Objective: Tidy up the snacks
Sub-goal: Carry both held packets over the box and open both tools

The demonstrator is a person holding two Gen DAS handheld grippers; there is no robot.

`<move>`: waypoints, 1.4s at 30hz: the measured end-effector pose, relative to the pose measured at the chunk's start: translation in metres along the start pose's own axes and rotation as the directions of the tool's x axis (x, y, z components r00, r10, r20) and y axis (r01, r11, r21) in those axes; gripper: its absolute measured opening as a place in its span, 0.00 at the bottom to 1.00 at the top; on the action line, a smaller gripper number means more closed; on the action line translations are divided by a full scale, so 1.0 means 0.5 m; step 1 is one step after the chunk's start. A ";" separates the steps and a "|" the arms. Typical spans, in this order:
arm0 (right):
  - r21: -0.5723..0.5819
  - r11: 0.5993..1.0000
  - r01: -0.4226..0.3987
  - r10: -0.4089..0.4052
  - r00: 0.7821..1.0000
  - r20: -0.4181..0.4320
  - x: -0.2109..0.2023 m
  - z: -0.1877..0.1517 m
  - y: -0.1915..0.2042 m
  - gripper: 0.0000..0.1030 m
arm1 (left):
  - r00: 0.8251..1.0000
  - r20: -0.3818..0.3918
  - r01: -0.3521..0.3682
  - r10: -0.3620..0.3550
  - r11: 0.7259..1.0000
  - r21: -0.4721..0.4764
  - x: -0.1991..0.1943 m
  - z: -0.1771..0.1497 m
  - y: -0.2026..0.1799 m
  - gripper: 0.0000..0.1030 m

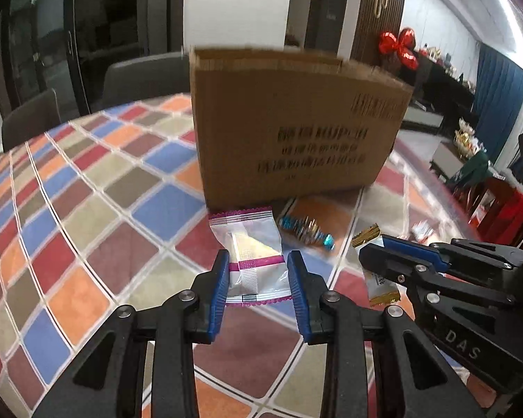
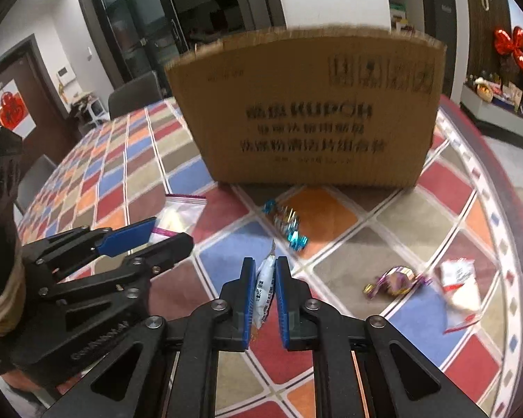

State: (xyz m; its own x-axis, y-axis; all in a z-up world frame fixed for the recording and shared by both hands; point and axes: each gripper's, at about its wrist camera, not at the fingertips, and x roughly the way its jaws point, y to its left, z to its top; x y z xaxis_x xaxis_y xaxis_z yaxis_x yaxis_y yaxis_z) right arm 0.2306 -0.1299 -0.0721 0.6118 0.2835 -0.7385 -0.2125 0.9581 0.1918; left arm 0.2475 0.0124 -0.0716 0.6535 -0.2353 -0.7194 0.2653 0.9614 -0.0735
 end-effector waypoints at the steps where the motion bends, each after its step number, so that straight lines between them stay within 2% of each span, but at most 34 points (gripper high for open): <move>1: -0.003 1.000 0.006 -0.006 1.000 0.018 -0.012 0.007 -0.002 0.12 | 1.000 0.019 0.001 -0.001 1.000 0.002 -0.012 0.010 -0.002 0.32; 7: -0.036 0.999 0.040 -0.035 0.991 0.130 -0.081 0.060 -0.009 0.12 | 0.992 0.121 0.012 -0.016 0.999 0.031 -0.070 0.071 -0.016 0.32; 13: -0.074 0.995 0.066 -0.047 0.972 0.231 -0.142 0.123 -0.005 0.12 | 0.980 0.200 0.003 -0.014 0.998 0.055 -0.108 0.134 -0.029 0.32; 22: -0.119 0.990 0.076 -0.038 0.954 0.296 -0.179 0.219 -0.005 0.12 | 0.964 0.267 -0.016 -0.009 0.996 0.092 -0.128 0.232 -0.039 0.32; 27: -0.135 0.987 0.084 -0.040 0.953 0.301 -0.175 0.268 -0.013 0.12 | 0.960 0.278 -0.030 0.001 0.995 0.100 -0.119 0.279 -0.039 0.32; 38: -0.128 0.987 0.094 -0.060 0.965 0.254 -0.120 0.351 -0.045 0.12 | 0.982 0.188 0.000 -0.013 0.998 0.068 -0.040 0.358 -0.023 0.33; 40: -0.120 0.989 0.091 -0.060 0.969 0.239 -0.110 0.357 -0.053 0.12 | 0.983 0.182 -0.020 0.010 0.998 0.051 -0.030 0.371 -0.022 0.36; 42: -0.114 0.990 0.085 -0.059 0.974 0.219 -0.098 0.364 -0.059 0.13 | 0.984 0.175 -0.028 0.020 0.999 0.045 -0.023 0.377 -0.020 0.50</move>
State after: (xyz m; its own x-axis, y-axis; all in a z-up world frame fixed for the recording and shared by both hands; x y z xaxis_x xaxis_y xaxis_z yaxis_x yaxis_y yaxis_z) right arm 0.3459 -0.1650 0.0759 0.7751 0.2285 -0.5891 -0.2452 0.9680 0.0528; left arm 0.3709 -0.0215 0.0679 0.7726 -0.2374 -0.5889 0.2782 0.9603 -0.0221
